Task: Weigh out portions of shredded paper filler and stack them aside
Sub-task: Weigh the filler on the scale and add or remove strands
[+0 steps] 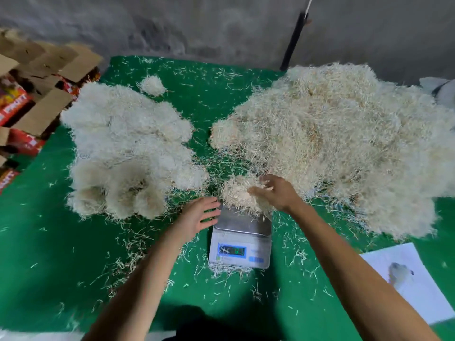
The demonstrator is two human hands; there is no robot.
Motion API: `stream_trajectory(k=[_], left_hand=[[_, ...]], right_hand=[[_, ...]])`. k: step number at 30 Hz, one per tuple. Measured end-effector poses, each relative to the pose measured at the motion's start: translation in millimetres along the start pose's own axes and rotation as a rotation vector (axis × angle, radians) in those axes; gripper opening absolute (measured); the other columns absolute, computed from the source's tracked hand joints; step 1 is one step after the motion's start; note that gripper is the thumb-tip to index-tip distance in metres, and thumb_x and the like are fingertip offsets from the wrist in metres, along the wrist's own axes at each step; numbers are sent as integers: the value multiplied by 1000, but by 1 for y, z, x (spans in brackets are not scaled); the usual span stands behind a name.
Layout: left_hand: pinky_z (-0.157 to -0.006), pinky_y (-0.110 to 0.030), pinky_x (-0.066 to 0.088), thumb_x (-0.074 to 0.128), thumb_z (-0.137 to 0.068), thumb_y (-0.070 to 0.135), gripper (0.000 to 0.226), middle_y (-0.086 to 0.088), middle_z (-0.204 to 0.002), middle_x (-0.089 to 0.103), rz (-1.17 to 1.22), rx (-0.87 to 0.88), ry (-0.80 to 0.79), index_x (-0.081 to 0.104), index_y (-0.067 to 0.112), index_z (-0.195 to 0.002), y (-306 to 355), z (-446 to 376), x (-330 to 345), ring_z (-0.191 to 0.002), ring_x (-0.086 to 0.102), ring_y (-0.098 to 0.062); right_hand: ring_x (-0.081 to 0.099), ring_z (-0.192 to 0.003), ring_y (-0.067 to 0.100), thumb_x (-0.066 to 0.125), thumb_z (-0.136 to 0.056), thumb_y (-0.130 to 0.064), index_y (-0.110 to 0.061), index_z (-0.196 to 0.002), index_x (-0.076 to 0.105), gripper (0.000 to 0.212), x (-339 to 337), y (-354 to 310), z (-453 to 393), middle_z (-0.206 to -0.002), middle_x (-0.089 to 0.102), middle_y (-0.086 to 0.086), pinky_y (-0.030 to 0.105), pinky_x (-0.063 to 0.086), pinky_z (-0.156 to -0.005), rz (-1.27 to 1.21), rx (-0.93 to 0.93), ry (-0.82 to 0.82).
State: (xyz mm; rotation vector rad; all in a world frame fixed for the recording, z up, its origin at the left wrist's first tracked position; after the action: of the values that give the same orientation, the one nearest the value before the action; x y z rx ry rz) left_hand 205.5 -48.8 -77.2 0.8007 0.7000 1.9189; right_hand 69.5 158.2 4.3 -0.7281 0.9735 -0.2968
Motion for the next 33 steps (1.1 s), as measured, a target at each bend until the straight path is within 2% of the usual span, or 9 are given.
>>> stream_trajectory(k=[3, 6, 8, 12, 19, 25, 28, 31, 33], left_hand=[[-84, -39, 60, 59, -101, 30, 28, -6, -120, 72, -40, -40, 8, 65, 13, -124, -22, -2, 2, -108, 70, -25], [-79, -36, 61, 62, -99, 31, 27, -3, -112, 76, -11, -39, 60, 68, 14, -120, -29, -4, -4, -102, 73, -23], [-78, -35, 61, 63, -98, 32, 28, -2, -110, 77, 5, -28, 86, 68, 14, -119, -33, -6, -6, -100, 74, -22], [-75, -33, 61, 62, -98, 33, 28, -1, -109, 77, 9, -8, 134, 67, 14, -119, -40, -8, -9, -99, 74, -20], [-71, -29, 60, 60, -100, 26, 17, -2, -109, 75, 10, -37, 225, 67, 16, -111, -60, -2, -11, -100, 73, -19], [-79, -25, 59, 52, -104, 19, 24, -6, -117, 69, -118, 57, 201, 60, 9, -125, -65, 4, -7, -108, 69, -19], [-81, -31, 58, 49, -105, 23, 24, -7, -116, 70, 24, -4, 271, 63, 11, -122, -74, 7, -7, -105, 69, -19], [-80, -32, 57, 51, -104, 25, 22, -7, -114, 72, 93, -19, 329, 65, 13, -115, -79, 8, -10, -105, 69, -21], [-75, -31, 57, 53, -104, 25, 20, -7, -111, 73, 130, -28, 364, 67, 13, -112, -79, 8, -11, -103, 70, -22]], right_hand=[[68, -105, 26, 60, -87, -69, -12, -139, 58, 77, 2, 20, 6, -140, 63, 12, 48, 51, -103, 34, 40, 79], [66, -92, 16, 50, -102, -58, -9, -129, 63, 57, -12, 38, 11, -133, 67, 11, 42, 53, -95, -58, 55, 261], [63, -97, 17, 49, -106, -48, -6, -130, 61, 50, -13, 50, 15, -129, 67, 11, 35, 48, -92, -130, 68, 292], [63, -112, 26, 49, -108, -40, -4, -127, 62, 42, 0, 75, 28, -115, 66, 7, 31, 44, -90, -163, 88, 265], [64, -114, 26, 53, -107, -31, -7, -123, 65, 31, 34, 121, 35, -124, 70, 11, 38, 49, -102, -197, 140, 180], [67, -96, 29, 55, -106, -22, -8, -112, 65, 18, 44, 130, 27, -101, 71, 4, 41, 54, -91, -222, 118, 119], [64, -91, 24, 56, -105, -18, -10, -122, 63, 21, 43, 127, 26, -110, 71, 8, 37, 55, -86, -28, 46, 93], [63, -111, 29, 60, -99, -8, -7, -132, 60, 33, 31, 110, 23, -132, 61, 12, 42, 56, -92, 455, -171, 235], [60, -119, 34, 63, -92, 1, -6, -137, 55, 45, 19, 95, 9, -142, 54, 16, 46, 56, -96, 595, -255, 309]])
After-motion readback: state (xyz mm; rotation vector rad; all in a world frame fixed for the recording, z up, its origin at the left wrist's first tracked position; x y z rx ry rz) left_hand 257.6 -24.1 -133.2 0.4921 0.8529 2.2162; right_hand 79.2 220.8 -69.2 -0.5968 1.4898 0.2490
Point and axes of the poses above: each hand's wrist, its own z-axis away from the middle knuckle, its own x-axis out of the palm, y = z × x, the point moved 8 cm from there along -z, towards the middle knuckle
